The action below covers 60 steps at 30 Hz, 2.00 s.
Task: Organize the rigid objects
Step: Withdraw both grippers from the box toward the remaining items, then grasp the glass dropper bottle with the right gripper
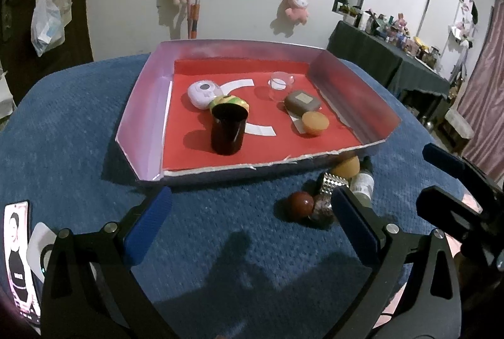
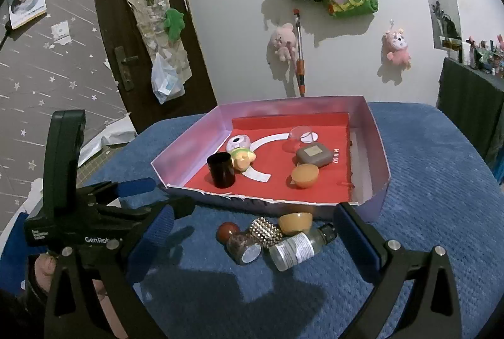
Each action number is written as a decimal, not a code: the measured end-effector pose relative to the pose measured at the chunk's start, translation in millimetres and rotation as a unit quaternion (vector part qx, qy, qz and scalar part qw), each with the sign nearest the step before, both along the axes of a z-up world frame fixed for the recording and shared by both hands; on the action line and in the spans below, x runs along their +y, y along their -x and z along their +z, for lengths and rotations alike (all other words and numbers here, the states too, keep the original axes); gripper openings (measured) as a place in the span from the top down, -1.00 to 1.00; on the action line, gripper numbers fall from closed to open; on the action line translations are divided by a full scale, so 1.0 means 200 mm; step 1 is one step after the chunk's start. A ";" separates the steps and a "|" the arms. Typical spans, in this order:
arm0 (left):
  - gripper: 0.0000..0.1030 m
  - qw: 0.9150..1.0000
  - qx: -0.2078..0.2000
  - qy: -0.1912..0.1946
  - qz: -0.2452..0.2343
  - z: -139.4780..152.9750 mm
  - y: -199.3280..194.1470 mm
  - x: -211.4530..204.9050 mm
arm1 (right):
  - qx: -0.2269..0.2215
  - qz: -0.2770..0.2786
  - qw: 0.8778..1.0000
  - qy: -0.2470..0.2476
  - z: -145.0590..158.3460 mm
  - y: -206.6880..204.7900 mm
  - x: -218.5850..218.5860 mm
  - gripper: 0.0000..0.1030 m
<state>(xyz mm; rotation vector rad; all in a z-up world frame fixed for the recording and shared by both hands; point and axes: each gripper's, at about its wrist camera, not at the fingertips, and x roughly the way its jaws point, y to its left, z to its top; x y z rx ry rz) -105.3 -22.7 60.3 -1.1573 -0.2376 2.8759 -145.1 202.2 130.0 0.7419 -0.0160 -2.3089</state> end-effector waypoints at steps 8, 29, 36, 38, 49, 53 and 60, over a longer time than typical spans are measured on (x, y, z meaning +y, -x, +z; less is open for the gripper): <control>-0.99 1.000 -0.013 -0.016 -0.009 -0.07 -0.02 0.00 | 0.016 -0.013 1.000 -0.013 -0.05 -0.06 0.01 -1.00; -0.96 0.997 -0.049 -0.024 -0.061 -0.20 0.04 0.14 | -0.030 -0.048 0.995 -0.086 -0.25 0.09 0.06 -0.72; -0.96 0.996 -0.055 -0.021 -0.072 -0.22 0.10 0.18 | -0.057 -0.022 0.993 -0.103 -0.29 0.20 0.04 -0.58; -0.96 0.995 -0.056 -0.021 -0.075 -0.23 0.11 0.19 | -0.071 -0.013 0.993 -0.090 -0.29 0.22 0.04 -0.58; -0.96 0.995 -0.062 -0.006 -0.079 -0.25 0.13 0.18 | -0.103 -0.018 0.991 -0.079 -0.30 0.27 0.05 -0.56; -0.96 0.995 -0.062 -0.008 -0.077 -0.25 0.15 0.19 | -0.091 -0.061 0.987 -0.120 -0.27 0.19 0.15 -0.56; -0.87 0.995 -0.060 0.014 -0.075 -0.25 0.16 0.23 | -0.106 -0.067 0.991 -0.053 -0.23 0.12 0.24 -0.55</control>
